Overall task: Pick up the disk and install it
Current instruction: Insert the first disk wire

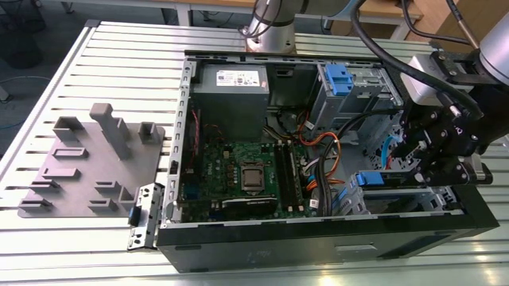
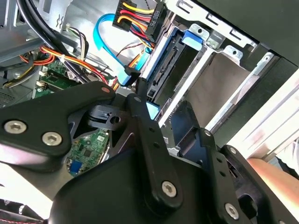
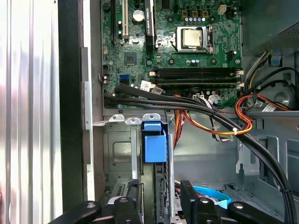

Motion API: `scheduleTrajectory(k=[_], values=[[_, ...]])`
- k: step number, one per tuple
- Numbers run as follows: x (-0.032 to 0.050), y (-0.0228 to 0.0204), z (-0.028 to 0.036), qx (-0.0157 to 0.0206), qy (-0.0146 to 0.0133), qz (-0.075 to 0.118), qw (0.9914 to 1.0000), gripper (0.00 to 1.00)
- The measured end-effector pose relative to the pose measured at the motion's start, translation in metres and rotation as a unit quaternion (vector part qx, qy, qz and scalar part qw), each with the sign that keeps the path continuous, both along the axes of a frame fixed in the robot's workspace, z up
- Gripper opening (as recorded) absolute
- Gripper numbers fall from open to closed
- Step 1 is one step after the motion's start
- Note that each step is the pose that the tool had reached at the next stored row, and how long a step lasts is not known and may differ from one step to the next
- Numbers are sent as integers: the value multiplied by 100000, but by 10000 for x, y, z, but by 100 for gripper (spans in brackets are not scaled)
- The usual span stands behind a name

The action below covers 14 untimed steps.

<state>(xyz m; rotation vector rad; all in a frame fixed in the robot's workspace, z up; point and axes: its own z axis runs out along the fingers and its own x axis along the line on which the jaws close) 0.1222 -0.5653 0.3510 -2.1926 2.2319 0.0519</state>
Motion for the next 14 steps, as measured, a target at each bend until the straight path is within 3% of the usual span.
scheduleTrajectory(k=[3, 9, 14], values=[[0, 0, 18, -18, 0, 0, 100000, 48], [0, 0, 133, 7, 0, 2, 100000, 48], [0, 0, 191, 13, 0, -1, 100000, 48]])
